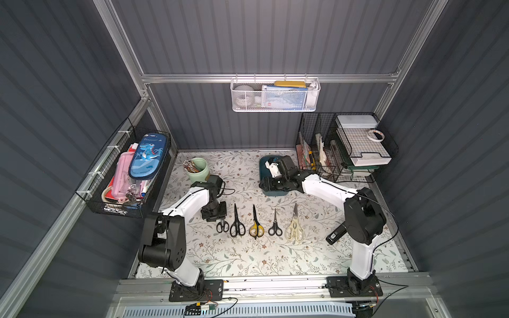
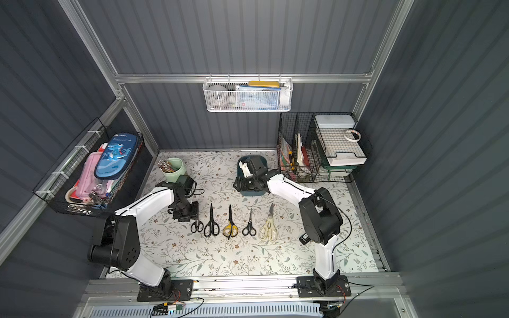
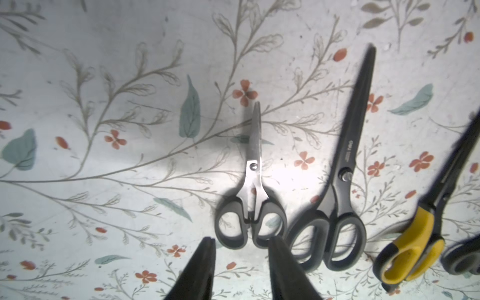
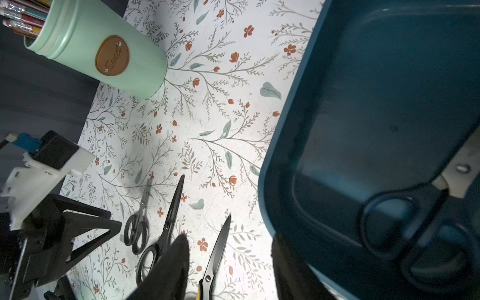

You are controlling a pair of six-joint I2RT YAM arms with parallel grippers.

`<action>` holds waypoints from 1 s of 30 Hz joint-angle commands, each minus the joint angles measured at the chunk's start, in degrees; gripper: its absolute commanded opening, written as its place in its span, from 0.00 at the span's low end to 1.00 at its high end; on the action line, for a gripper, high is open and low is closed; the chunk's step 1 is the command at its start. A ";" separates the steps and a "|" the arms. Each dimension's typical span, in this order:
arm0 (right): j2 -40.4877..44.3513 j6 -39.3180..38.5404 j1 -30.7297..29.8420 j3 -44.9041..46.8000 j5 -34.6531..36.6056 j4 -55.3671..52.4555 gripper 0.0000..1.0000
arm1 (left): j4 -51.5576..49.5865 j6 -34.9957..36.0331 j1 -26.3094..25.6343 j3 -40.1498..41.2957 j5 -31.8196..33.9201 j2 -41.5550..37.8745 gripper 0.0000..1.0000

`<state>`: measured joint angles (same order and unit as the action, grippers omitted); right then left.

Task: Take the scissors out of the storage box
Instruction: Place the scissors at the center of the board, then pick up the scissors from the storage box.

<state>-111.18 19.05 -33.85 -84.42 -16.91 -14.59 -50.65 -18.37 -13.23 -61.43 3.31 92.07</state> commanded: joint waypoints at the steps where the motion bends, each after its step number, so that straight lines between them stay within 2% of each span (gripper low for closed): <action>1: 0.59 -0.94 0.18 -1.25 0.51 -0.74 0.55 | -3.51 -1.14 0.14 -2.99 5.15 -1.58 0.40; 5: 1.35 -1.00 1.05 -0.72 2.12 -1.50 0.55 | -3.11 -0.56 0.14 -8.43 9.52 -1.05 0.40; 6: 1.76 -0.63 1.58 -0.40 4.59 -1.48 0.55 | -3.46 0.01 0.06 -9.99 9.86 -0.81 0.40; 12: 2.54 -2.06 4.69 -1.08 11.41 -3.09 0.55 | 2.87 0.85 -0.08 -19.23 6.54 0.71 0.40; 17: -3.35 -4.56 5.97 -10.35 16.85 -15.19 0.54 | 13.41 -2.48 -3.77 -25.27 7.00 3.75 0.40; 20: -7.59 -4.38 5.88 -16.82 16.75 -21.97 0.52 | 15.15 -2.50 -8.57 -30.29 11.60 7.98 0.40; 23: -10.64 -3.39 4.89 -20.35 17.80 -24.34 0.51 | 15.53 -1.67 -11.46 -34.18 13.01 12.36 0.40; 30: -16.99 0.18 3.27 -27.50 21.08 -30.41 0.49 | 19.88 -0.97 -11.79 -32.69 10.89 14.11 0.41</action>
<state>-126.15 17.15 -30.02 -109.16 1.54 -39.05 -33.17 -19.68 -25.56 -94.63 13.74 106.80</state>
